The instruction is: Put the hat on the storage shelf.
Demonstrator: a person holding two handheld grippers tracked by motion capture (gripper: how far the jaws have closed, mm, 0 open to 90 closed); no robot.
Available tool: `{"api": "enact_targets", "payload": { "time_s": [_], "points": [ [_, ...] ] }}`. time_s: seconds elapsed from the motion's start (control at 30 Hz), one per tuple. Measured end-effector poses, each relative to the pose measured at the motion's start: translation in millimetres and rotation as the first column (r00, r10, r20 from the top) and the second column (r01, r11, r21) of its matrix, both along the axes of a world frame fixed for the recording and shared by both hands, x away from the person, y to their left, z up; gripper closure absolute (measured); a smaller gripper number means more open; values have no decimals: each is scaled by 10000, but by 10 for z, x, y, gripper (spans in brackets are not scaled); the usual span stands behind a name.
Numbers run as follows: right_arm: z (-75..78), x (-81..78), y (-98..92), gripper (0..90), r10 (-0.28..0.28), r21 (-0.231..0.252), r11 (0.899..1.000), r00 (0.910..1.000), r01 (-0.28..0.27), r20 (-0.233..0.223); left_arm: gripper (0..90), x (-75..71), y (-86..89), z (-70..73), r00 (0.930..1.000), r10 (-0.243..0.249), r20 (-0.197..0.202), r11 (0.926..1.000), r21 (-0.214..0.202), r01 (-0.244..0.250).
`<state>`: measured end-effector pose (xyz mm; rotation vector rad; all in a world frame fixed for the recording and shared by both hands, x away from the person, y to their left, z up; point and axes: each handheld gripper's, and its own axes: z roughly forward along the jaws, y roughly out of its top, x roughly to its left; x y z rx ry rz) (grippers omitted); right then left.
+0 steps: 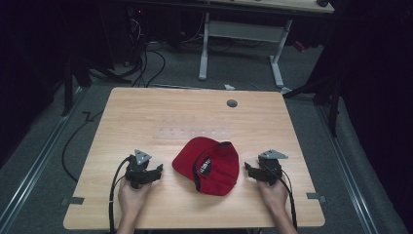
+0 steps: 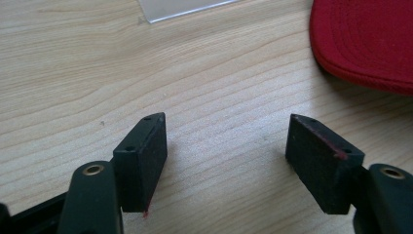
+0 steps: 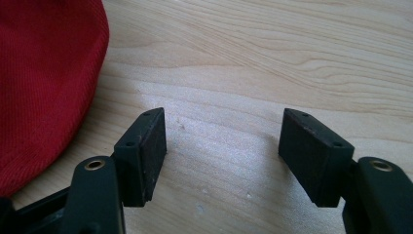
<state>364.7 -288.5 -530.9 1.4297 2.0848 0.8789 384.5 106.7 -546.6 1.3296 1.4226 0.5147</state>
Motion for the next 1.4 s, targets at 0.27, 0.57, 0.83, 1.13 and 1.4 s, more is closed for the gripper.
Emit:
{"api": "enact_targets", "payload": {
  "time_s": [0.27, 0.57, 0.83, 1.13, 1.4],
  "points": [
    [0, 1, 0, 346, 5, -4, 10000, 10000, -5, 5, 315, 0, -1, 0, 10000, -13, 0, 10000, -6, 13],
    [0, 2, -2, 345, 23, -19, 10000, 10000, -23, 13, 312, 0, -2, 0, 10000, -29, -8, 10000, -11, 29],
    [1, 1, -7, 354, -46, 57, 10000, 10000, 46, -16, 294, -2, -5, -1, 9999, -118, -30, 9999, 12, 118],
    [68, 2, -148, 424, -283, 804, 9962, 9976, 334, -639, 294, -2, -7, -1, 9999, -123, -32, 9999, 22, 123],
    [223, -119, -186, 390, 446, 1628, 9857, 9990, -423, -104, 294, -1, -6, -1, 9999, -117, -35, 9999, 25, 117]
  ]
}}
